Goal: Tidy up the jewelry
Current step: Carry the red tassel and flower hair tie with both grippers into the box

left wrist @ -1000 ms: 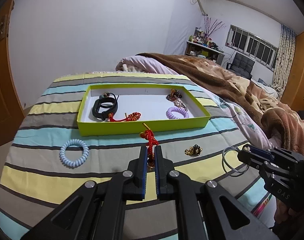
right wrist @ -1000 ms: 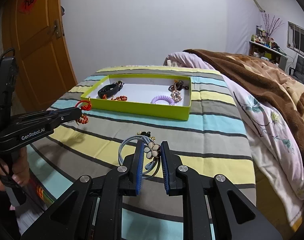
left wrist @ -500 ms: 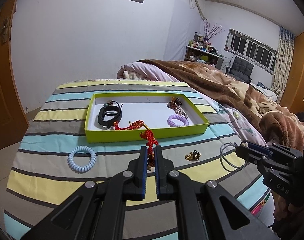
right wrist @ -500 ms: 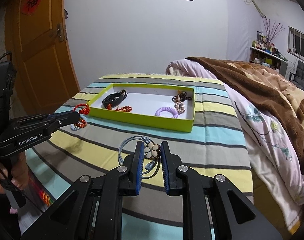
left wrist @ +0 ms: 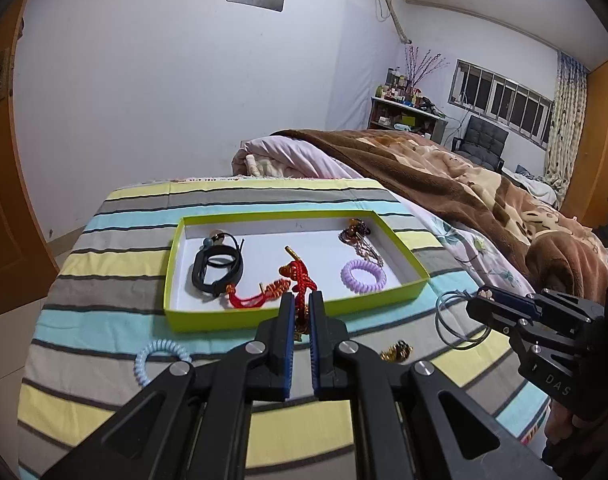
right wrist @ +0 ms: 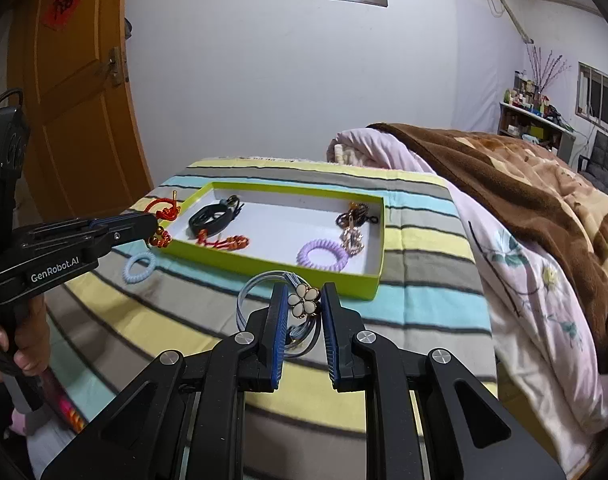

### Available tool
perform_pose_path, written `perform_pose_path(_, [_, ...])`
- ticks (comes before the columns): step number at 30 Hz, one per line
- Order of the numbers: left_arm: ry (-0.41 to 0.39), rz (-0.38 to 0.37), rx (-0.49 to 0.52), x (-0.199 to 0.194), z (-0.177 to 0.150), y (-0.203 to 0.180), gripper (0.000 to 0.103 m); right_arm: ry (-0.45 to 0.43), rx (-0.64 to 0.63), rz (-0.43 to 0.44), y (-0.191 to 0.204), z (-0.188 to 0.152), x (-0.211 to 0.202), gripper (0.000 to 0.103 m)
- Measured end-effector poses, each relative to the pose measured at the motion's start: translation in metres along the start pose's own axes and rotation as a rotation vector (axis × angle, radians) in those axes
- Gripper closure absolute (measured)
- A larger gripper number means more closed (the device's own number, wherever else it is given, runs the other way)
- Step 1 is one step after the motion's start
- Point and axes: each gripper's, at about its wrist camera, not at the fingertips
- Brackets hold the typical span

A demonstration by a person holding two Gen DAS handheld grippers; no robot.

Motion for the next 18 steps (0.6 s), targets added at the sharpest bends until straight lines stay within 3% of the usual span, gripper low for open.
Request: perform_pose_path(18, [0.028,0.017,0.035,0.077,0.045,0.008,0.096,0.029,-0.027,-0.025,-0.020,0.040,0.076,0.086])
Point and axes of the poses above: each gripper's, at about its wrist camera, not at the fingertips, and x roughly the way its jaws point, y to its left, z to its top, and after that the axes turned 1 degree about -x, right-handed
